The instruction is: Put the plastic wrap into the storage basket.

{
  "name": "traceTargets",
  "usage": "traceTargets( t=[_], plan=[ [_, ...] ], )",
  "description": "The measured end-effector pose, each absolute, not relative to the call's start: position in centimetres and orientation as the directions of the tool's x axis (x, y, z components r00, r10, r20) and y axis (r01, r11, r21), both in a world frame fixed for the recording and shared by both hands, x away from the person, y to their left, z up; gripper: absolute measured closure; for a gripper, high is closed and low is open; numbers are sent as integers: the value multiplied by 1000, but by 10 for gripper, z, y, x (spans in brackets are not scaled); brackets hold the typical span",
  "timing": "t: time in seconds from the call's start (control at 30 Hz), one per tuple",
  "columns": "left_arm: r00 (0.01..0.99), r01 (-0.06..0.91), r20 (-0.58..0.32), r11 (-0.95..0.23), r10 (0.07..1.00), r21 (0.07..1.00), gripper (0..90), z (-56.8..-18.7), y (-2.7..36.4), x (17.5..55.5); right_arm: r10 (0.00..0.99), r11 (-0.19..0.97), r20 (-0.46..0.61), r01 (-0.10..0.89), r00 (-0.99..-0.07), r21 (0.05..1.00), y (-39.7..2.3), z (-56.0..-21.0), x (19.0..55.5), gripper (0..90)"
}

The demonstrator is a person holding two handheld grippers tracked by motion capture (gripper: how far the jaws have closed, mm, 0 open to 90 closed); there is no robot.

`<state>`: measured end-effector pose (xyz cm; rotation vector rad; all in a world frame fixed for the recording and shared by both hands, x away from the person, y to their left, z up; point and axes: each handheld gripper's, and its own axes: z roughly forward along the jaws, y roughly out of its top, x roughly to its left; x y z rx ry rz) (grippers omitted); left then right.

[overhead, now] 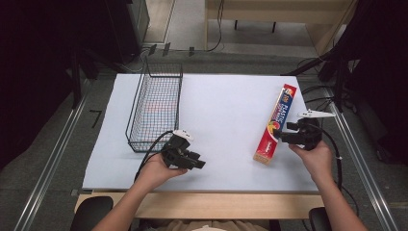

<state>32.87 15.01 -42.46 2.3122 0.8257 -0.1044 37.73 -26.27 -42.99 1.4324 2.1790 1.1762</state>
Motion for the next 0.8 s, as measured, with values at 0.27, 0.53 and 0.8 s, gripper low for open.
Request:
traceTargets(
  t=[0.27,0.53,0.8],
  plan=[
    [794,583,-259,-565,551,584,421,-422,154,330,866,168,203,647,-457,743,-262,-429,375,296],
    [819,549,-241,-586,521,597,382,-421,148,328,871,168,211,671,-445,722,-262,-432,374,299],
    [828,535,-236,-589,509,606,371,-419,147,328,876,169,213,689,-433,705,-262,-433,372,303]
  ],
)
